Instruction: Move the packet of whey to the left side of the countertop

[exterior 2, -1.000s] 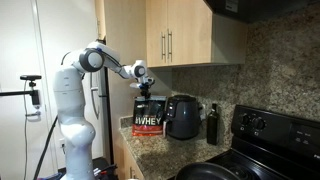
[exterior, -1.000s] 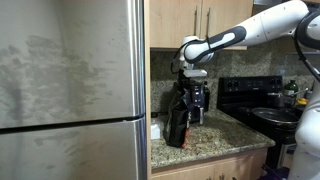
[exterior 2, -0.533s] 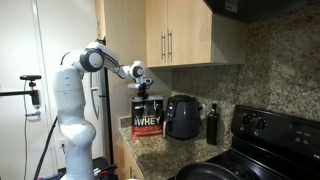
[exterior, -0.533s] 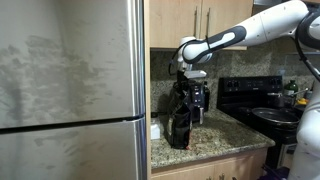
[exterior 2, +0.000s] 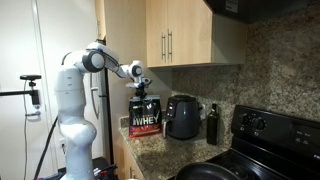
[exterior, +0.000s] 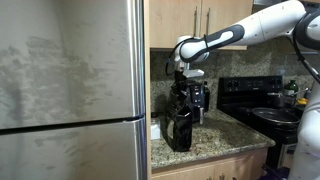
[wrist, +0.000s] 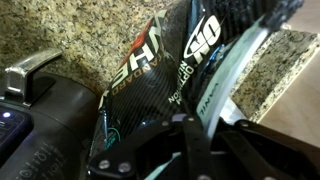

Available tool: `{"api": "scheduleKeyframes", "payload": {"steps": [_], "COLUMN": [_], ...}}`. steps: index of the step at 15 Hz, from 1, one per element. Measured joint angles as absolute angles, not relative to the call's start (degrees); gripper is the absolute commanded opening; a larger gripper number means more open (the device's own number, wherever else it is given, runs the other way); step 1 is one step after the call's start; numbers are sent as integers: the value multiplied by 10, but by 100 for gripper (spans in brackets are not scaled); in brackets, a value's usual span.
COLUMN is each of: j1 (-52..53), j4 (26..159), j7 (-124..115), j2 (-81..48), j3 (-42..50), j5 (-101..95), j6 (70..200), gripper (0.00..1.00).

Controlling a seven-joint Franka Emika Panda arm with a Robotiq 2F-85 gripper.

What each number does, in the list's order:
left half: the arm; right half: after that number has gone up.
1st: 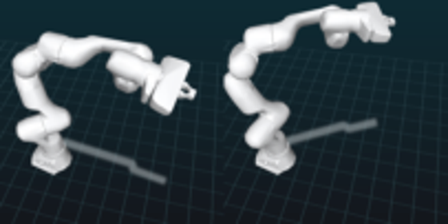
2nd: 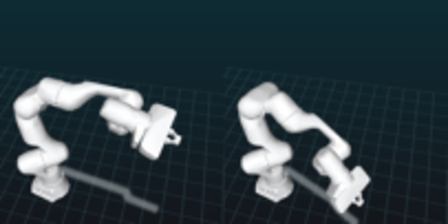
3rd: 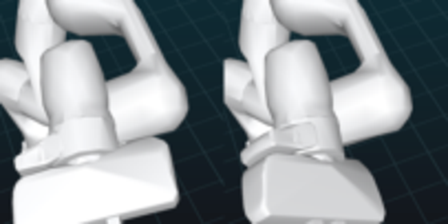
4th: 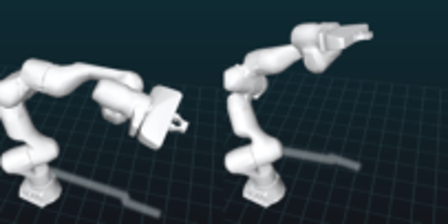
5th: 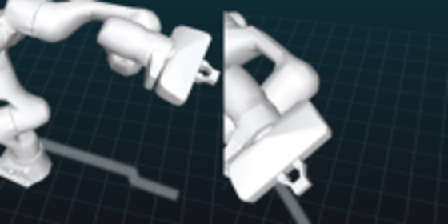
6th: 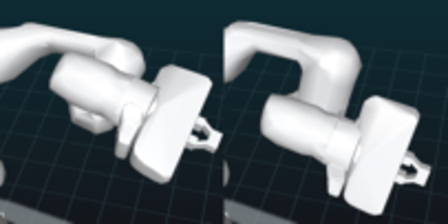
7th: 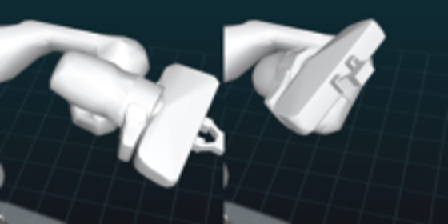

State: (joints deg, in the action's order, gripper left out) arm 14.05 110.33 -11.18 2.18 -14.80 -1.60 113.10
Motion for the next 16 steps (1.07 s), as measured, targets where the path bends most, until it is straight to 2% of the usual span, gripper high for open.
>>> {"api": "scheduleKeyframes", "payload": {"steps": [5, 13, 16], "j1": [142, 183, 193], "j4": [1072, 926, 905], "j7": [-112, -220, -243], "j2": [-8, -164, -185], "j3": [-149, -124, -110], "j5": [-43, -296, -319], "j6": [1141, 1241, 1259], "gripper": [0, 2, 0]}}
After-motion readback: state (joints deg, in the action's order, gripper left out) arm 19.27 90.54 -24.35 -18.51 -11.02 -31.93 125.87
